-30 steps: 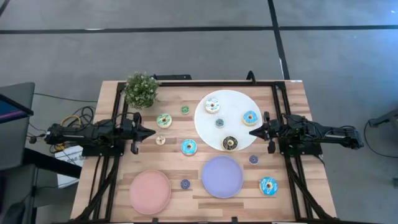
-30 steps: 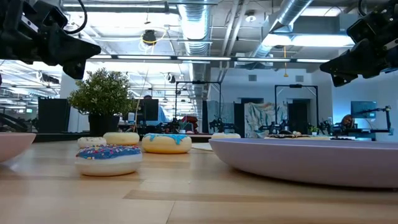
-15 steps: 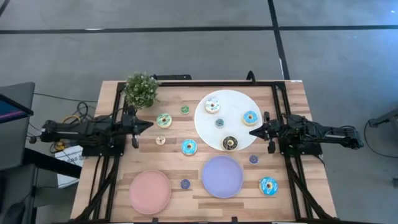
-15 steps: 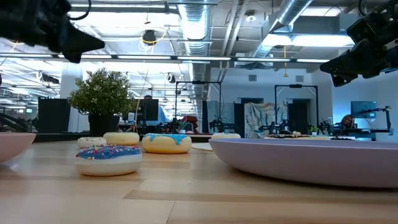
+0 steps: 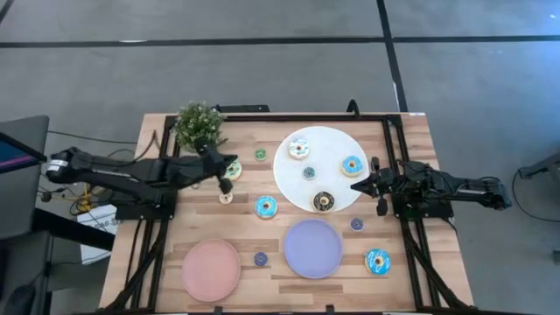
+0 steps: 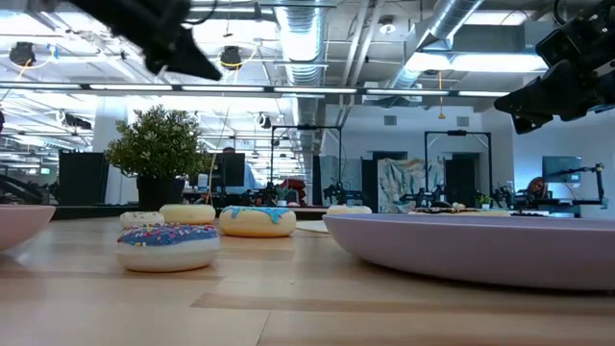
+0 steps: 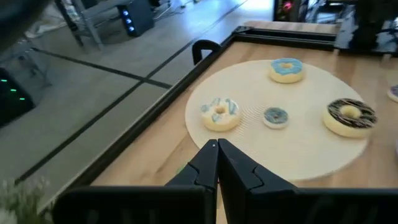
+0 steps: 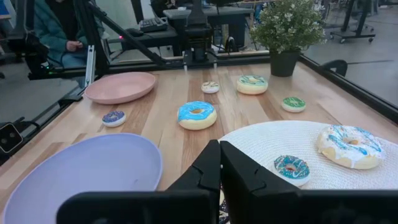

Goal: Pick & Place donuts
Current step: Put the big light green donut on the pink plate

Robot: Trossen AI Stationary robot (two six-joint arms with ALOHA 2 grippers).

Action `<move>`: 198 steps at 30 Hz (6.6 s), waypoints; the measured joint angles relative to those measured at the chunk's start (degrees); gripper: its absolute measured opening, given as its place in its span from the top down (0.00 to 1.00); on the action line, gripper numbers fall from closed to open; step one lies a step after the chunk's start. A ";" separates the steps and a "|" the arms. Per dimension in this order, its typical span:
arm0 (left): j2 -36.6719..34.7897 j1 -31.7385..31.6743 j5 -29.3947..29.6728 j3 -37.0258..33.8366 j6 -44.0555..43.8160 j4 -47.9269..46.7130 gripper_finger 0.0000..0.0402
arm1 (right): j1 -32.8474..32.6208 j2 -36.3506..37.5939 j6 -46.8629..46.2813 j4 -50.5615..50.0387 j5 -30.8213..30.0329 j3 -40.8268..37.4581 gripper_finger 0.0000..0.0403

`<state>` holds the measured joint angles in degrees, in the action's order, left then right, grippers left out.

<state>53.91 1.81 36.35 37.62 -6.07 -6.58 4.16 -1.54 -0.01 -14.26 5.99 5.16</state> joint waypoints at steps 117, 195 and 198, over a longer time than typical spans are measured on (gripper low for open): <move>46.58 -21.29 -30.21 19.72 -22.45 -35.77 0.53 | 0.00 0.00 0.00 0.00 0.01 0.00 1.00; 44.29 51.14 -31.70 28.72 -107.19 -47.28 0.68 | 0.00 0.00 0.00 0.09 -0.06 -0.01 1.00; 46.47 51.54 -33.77 28.58 -106.54 -46.21 0.68 | 0.00 0.00 0.00 0.09 -0.06 -0.01 1.00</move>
<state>100.38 53.35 2.58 66.20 -112.60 -52.79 4.16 -1.54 -0.01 -14.17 5.93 5.15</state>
